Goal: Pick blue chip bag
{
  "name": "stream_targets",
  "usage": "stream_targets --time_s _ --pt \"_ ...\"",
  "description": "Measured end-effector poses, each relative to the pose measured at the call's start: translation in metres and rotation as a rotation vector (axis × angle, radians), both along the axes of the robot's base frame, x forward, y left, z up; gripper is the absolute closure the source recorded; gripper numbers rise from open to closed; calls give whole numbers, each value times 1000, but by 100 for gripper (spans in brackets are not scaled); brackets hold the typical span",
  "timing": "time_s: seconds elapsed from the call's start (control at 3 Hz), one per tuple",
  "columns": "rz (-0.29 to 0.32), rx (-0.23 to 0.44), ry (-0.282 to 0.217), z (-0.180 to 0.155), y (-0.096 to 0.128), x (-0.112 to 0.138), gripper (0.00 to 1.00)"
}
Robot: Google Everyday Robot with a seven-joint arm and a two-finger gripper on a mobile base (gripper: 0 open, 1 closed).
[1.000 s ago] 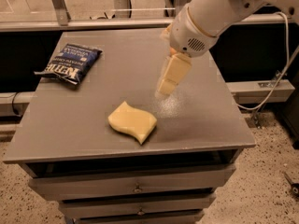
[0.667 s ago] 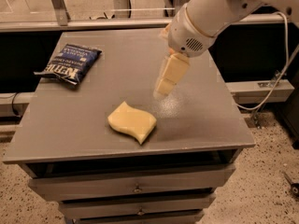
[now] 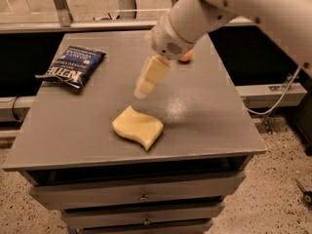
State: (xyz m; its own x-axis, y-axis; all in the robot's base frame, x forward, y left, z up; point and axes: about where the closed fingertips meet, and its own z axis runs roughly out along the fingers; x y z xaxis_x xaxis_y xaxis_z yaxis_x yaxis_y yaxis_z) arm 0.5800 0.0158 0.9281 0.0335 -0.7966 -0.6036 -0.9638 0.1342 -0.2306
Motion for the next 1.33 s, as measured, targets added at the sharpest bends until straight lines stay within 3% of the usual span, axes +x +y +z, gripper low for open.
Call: stream_targets --time_s 0.33,0.67,1.33 --pt "44 150 -32 -17 89 65 0" --pt "70 215 -41 -26 137 96 0" --pt "93 247 -19 -51 213 118 4"
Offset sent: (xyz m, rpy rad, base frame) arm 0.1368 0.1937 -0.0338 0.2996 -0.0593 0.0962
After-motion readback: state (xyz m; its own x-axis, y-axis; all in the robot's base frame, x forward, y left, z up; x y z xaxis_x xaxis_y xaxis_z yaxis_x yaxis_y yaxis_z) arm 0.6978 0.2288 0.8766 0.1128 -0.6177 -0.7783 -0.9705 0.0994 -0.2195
